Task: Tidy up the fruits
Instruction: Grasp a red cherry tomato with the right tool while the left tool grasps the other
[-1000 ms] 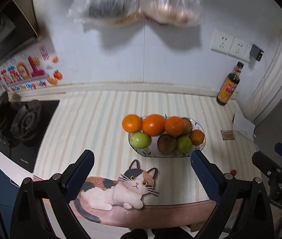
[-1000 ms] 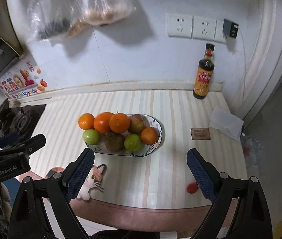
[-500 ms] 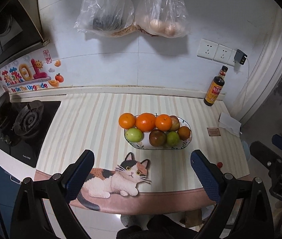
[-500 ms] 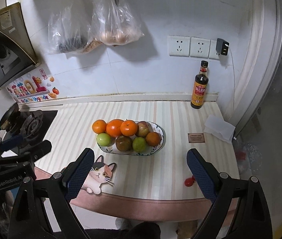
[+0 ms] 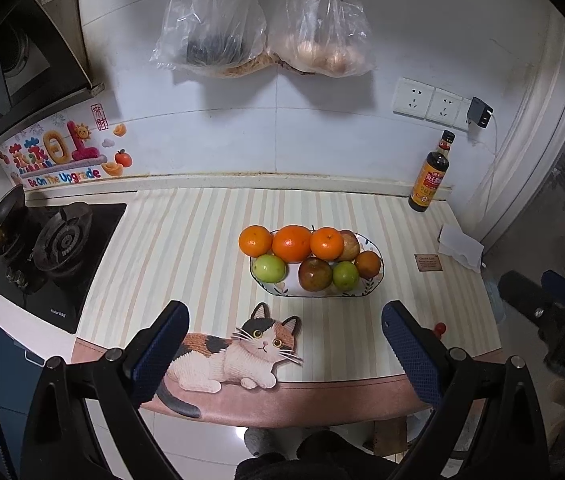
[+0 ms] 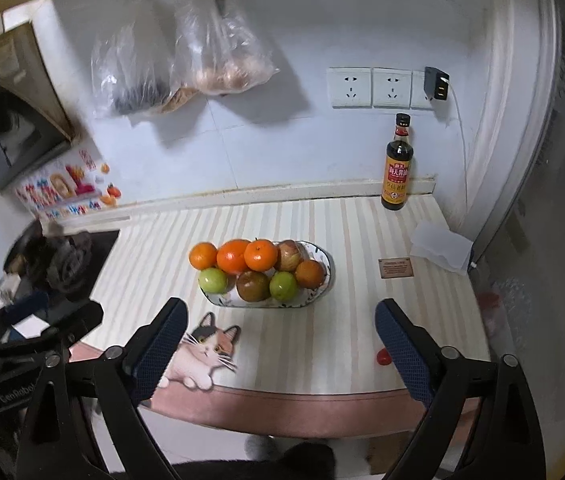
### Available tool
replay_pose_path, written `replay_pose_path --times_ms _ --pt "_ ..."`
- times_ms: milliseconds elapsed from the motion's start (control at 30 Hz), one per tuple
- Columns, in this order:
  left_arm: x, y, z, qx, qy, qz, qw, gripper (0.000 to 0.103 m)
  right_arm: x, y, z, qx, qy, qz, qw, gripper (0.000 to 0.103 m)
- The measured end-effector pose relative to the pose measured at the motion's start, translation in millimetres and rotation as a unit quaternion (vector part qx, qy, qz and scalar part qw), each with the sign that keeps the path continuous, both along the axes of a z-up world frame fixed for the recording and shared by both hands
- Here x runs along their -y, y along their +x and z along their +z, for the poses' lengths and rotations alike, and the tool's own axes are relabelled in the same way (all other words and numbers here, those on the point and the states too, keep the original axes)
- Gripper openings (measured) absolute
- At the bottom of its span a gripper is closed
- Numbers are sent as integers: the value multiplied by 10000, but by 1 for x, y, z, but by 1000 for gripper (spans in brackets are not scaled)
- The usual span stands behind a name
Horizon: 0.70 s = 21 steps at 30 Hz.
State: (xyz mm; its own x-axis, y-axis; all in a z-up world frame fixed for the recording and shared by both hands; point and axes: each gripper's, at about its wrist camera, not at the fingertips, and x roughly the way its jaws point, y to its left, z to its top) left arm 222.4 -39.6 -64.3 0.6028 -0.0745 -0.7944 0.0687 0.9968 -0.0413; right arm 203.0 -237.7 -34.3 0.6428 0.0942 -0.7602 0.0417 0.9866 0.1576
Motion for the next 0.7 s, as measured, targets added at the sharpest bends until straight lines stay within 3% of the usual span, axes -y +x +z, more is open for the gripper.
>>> replay_pose_path --times_ms 233,467,600,700 --pt "16 22 -14 -14 74 93 9999 99 49 17 -29 -226 380 -393 9983 101" --pt "62 68 -66 -392 597 -126 9974 99 129 38 -123 -807 579 -1088 9891 99" --pt "90 89 -108 -844 909 -308 9918 99 160 45 -189 -1260 687 -1293 9812 70" --pt "119 99 -143 -1210 1081 -595 9850 99 175 50 -231 -1533 935 -1327 9748 62"
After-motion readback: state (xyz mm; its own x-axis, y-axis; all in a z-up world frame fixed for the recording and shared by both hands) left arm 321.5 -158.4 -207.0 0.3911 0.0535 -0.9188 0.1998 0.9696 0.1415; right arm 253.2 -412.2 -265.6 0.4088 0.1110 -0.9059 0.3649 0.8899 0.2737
